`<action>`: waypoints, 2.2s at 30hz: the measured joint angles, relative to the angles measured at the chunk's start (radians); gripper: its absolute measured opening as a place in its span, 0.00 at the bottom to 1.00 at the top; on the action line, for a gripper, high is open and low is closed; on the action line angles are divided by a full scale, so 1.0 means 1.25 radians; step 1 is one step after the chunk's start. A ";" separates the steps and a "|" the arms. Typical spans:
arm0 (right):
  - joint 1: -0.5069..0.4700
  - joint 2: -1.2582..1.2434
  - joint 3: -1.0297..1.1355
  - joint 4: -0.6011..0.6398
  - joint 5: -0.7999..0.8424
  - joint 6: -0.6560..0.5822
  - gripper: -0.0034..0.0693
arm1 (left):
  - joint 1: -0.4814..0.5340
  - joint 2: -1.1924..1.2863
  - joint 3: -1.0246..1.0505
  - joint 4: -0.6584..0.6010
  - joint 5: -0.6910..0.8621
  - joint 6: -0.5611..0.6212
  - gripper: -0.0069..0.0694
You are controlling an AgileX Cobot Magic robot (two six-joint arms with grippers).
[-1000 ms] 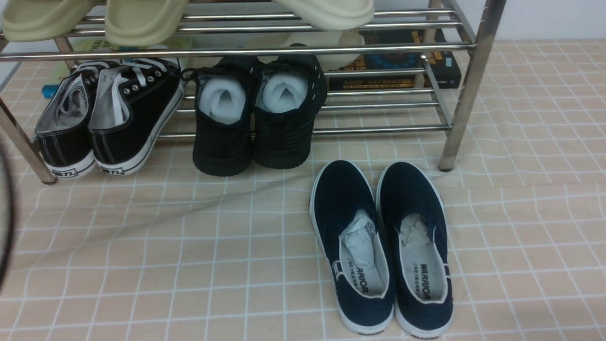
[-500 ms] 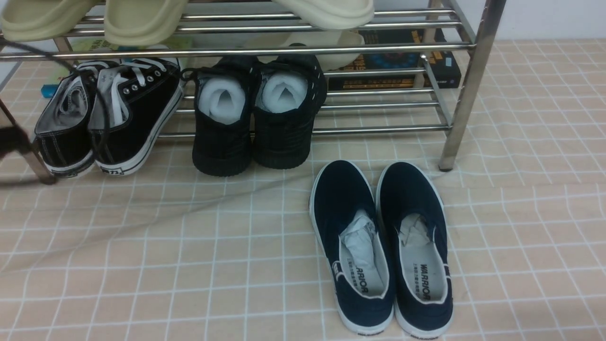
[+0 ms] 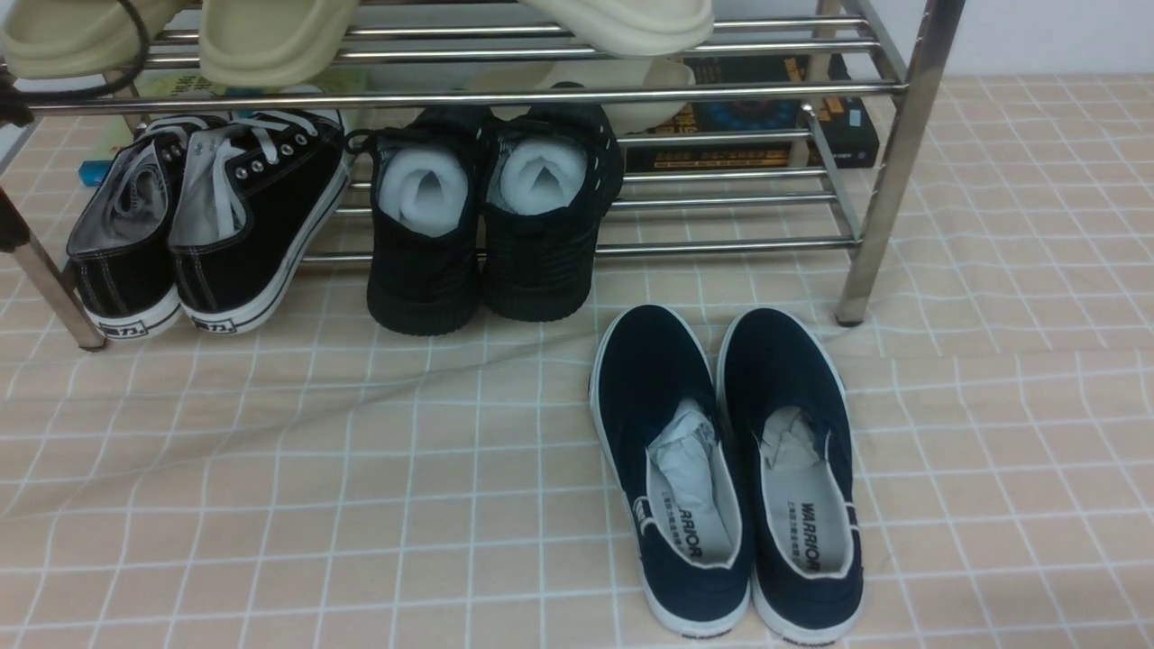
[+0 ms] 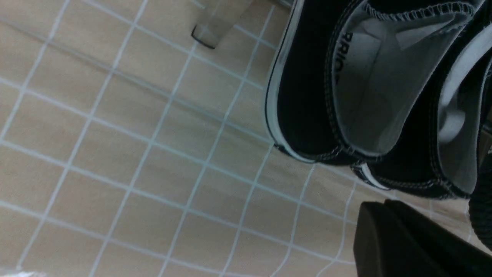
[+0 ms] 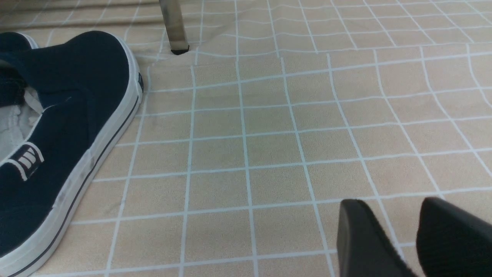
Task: Take the shoes off the shelf from the light coffee tablecloth by hand.
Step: 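Grasp the leftmost shoe on the bottom shelf of the shoe rack with the left gripper, then set the held shoe down on the floor in front of the rack with the left gripper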
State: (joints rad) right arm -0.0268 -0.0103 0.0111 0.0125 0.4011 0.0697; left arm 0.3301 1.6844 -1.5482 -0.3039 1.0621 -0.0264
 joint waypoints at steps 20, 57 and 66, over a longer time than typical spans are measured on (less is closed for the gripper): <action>0.000 0.000 0.000 0.000 -0.001 0.000 0.38 | -0.046 0.118 -0.001 0.096 -0.188 0.010 0.55; 0.000 0.000 0.001 0.000 -0.005 0.000 0.38 | -0.046 -0.210 0.022 0.151 0.153 0.004 0.12; 0.000 0.000 0.001 0.000 -0.005 0.000 0.38 | -0.046 -0.353 0.244 0.191 0.100 -0.088 0.12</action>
State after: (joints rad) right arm -0.0268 -0.0103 0.0122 0.0127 0.3953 0.0697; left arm 0.2723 1.2433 -1.2429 -0.0655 1.1877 -0.1365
